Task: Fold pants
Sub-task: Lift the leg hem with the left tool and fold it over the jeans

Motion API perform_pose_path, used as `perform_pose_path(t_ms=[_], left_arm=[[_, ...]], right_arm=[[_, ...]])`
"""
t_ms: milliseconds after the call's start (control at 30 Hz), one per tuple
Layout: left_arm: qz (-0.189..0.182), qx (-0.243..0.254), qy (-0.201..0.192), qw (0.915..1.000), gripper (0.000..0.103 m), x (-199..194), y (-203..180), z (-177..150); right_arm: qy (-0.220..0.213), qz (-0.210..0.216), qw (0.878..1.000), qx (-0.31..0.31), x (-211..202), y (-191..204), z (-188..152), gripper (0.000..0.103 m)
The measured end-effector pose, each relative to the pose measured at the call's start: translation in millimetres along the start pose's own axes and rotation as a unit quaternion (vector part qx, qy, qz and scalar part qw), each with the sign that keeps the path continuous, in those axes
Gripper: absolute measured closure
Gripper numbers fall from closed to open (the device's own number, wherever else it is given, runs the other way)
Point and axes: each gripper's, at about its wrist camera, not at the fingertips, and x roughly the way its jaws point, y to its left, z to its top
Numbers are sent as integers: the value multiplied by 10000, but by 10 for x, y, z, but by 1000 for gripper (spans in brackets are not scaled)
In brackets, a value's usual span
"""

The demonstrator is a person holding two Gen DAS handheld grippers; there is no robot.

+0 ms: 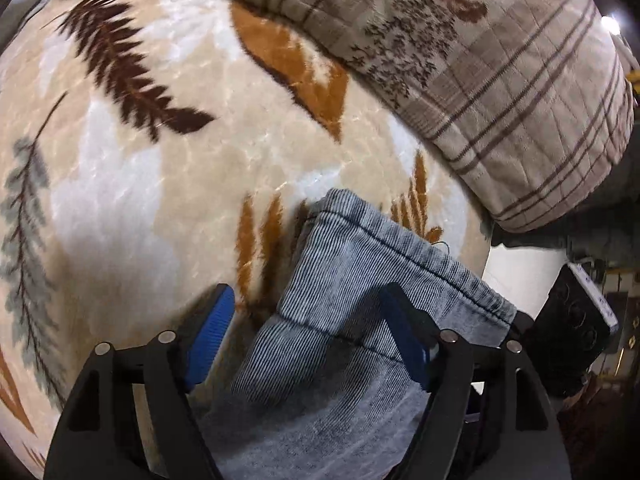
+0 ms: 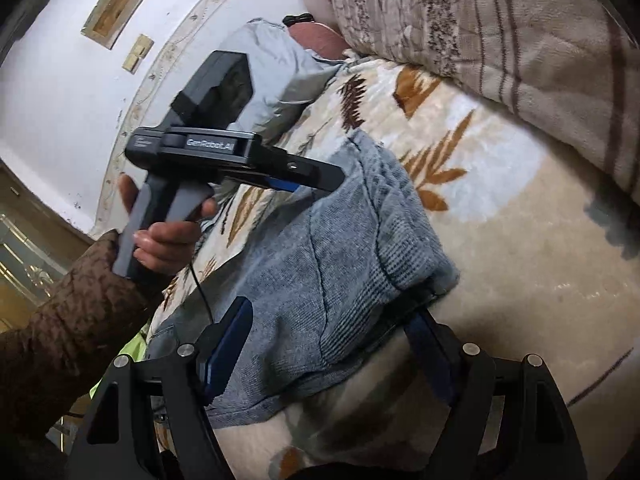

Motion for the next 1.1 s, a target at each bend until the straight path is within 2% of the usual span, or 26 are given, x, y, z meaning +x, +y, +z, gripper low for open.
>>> perform_pose_path(t_ms=[33,133,200,233,300,333,367,400,433,467,533,700,1100], left_arm=[[-74,91,5,9999,21,16,-27,4],[-416,414,-32,9983,21,33,-153,-38],[-414,571,-27,9975,21,64,-232,-82],[-293,628,-76,9976,23,79,-272,-104],[-256,525,-181,9981,29,74,-292,-138],[-288,393,-264,9985,37,55,-289,-162],[-318,280,-329,9986,49,27,-272,-190],[-339,169,-401,9985,56,-7,-254,-227],[-355,68,-505,9981,67,-57,-245,-273],[-354,8,-565,9978,74,-91,-237,-299],[-268,-59,-721,9970,80,-177,-266,-374],[-46,-117,-954,9954,83,-327,-469,-471],[211,-414,-1428,9887,83,-931,-459,-773]], right_arm=[[-19,69,10000,14,1,-5,5,25],[-61,236,9997,93,12,-53,18,29],[-95,296,9994,141,28,-90,28,32],[-107,299,9993,192,34,-104,40,38],[-112,270,9991,307,51,-131,70,57],[-108,203,9991,345,60,-150,79,77],[-69,144,9989,435,81,-190,87,78],[-70,168,9986,505,89,-221,88,79],[-90,177,9983,552,83,-232,83,79],[-108,162,9984,530,68,-206,80,81],[-128,154,9989,425,37,-147,91,81],[-173,41,9998,81,-60,38,105,81],[-318,30,9967,-742,-263,583,125,81]])
